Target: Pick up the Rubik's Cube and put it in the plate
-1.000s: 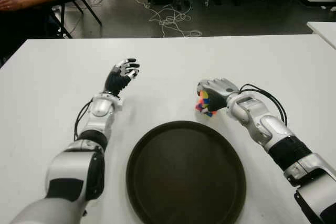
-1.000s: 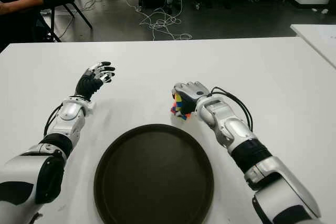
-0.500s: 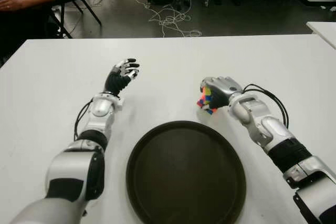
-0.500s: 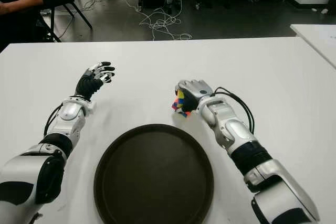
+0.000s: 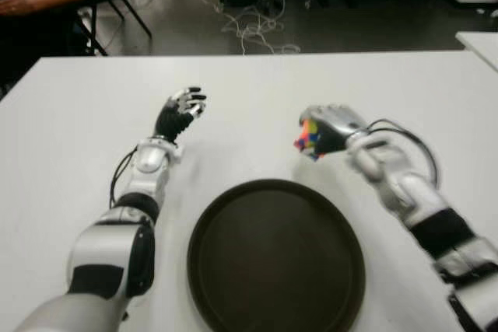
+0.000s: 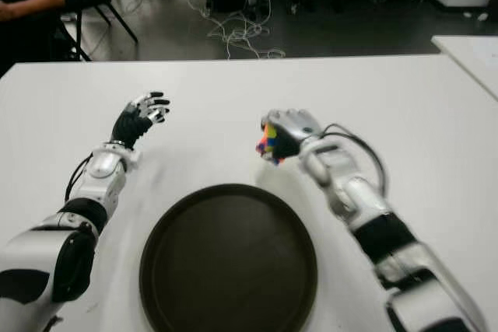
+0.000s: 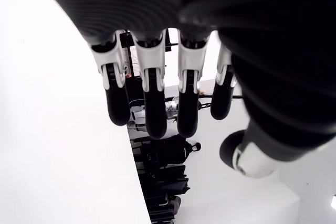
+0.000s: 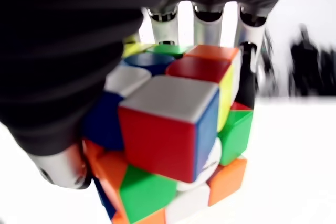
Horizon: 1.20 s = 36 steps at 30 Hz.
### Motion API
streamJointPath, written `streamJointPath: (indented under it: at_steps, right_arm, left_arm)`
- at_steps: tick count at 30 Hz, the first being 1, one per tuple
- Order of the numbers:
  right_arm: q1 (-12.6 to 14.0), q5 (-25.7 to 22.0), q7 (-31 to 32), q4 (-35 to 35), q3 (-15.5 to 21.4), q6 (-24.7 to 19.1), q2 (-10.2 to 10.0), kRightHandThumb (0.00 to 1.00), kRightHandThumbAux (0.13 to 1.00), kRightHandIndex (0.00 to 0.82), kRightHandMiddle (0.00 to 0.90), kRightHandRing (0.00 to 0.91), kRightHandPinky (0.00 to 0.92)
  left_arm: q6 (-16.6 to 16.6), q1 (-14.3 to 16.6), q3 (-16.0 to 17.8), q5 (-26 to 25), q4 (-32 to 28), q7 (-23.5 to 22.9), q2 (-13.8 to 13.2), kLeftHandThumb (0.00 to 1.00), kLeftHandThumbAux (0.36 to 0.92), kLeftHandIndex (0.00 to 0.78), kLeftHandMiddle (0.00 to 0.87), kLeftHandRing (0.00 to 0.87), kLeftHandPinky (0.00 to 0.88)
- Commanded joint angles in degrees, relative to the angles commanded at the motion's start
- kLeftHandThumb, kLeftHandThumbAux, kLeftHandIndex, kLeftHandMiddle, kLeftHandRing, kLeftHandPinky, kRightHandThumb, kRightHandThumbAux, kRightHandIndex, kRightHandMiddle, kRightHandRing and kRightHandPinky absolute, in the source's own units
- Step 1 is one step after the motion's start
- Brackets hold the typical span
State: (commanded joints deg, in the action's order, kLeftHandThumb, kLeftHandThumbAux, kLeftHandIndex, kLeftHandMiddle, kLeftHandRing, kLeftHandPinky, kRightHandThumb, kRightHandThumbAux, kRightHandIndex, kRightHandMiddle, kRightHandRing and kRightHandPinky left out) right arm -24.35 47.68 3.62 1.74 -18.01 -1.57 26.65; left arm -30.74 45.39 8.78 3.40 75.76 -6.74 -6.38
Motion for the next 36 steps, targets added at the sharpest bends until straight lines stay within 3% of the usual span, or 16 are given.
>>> streamJointPath:
  at_steps: [4, 8, 14, 19, 23, 30, 36]
  right_arm:
    - [3.1, 0.1, -3.9, -4.5, 2.1, 0.9, -0.8, 0.828, 0.696, 0.386, 0.473, 0.438, 0.452]
    - [3.8, 0.4, -10.3, -3.5, 2.9, 3.5, -1.7, 0.828, 0.696, 0.391, 0.466, 0.434, 0.450]
    - [4.9, 0.5, -14.4, -3.6, 3.4, 6.4, -2.0, 0.824, 0.699, 0.375, 0.478, 0.471, 0.498]
    - [8.4, 0.2, -15.3, -5.3, -0.4, 10.6, -4.3, 0.823, 0.701, 0.365, 0.492, 0.526, 0.562]
    - [8.4, -1.8, -12.6, -5.1, -3.5, 14.0, -5.7, 0.823, 0.701, 0.363, 0.497, 0.548, 0.580]
    - [10.3, -10.2, -2.2, -8.6, -4.0, 20.8, -3.2, 0.823, 0.699, 0.370, 0.491, 0.531, 0.536]
    - [8.6, -18.4, 9.4, -8.0, -5.3, 24.2, -1.2, 0.823, 0.699, 0.374, 0.483, 0.495, 0.495]
  left_arm:
    - [0.1, 0.1, 0.1, -0.1, 0.1, -0.2, 0.0, 0.083, 0.664, 0.237, 0.292, 0.261, 0.247]
    - [0.1, 0.1, 0.2, 0.0, 0.1, -0.1, 0.0, 0.074, 0.655, 0.239, 0.292, 0.264, 0.244]
    - [-0.2, 0.1, 0.2, 0.0, 0.1, -0.4, -0.1, 0.073, 0.659, 0.239, 0.295, 0.267, 0.251]
    - [-0.2, 0.2, 0.0, 0.3, 0.1, -0.3, -0.2, 0.064, 0.659, 0.233, 0.288, 0.256, 0.250]
    - [-0.2, 0.2, -0.2, 0.6, 0.1, 0.0, -0.2, 0.067, 0.667, 0.230, 0.286, 0.253, 0.249]
    - [0.3, 0.3, -0.1, 0.3, 0.1, -0.2, 0.0, 0.077, 0.679, 0.240, 0.296, 0.260, 0.246]
    - [0.7, 0.4, 0.1, 0.1, 0.2, 0.0, 0.1, 0.064, 0.688, 0.239, 0.296, 0.260, 0.246]
